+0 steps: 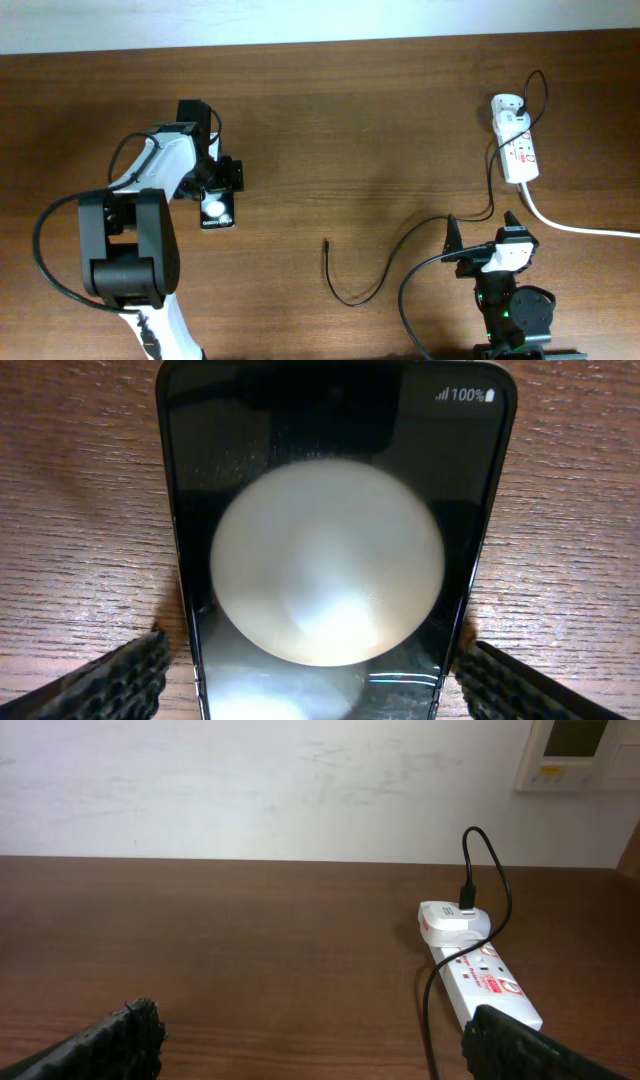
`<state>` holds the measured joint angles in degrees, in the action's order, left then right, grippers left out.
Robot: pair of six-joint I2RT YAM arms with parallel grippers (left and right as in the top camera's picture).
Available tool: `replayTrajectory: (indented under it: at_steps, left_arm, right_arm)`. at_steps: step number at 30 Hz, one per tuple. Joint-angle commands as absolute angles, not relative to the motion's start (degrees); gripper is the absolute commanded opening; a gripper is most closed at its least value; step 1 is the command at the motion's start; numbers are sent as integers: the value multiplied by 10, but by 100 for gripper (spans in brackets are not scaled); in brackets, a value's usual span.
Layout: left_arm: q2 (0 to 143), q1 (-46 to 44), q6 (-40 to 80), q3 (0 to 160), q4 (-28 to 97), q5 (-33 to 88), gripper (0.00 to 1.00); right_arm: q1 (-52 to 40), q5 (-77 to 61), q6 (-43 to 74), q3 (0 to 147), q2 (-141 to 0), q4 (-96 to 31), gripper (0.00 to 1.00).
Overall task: Plug charger to phone and switch on socket
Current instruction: 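Close the left gripper on the phone's sides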
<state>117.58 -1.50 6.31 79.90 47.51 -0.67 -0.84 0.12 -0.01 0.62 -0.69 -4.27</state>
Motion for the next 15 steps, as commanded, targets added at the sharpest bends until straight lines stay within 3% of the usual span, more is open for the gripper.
replayTrajectory:
  at_steps: [1, 15]
  left_arm:
    - [1184, -15, 68, 807, 476, -8, 95]
    - [1184, -15, 68, 807, 474, -8, 84]
  right_arm:
    - [-13, -2, 2, 3, -4, -46, 99]
    - [-13, -2, 2, 3, -4, -46, 99]
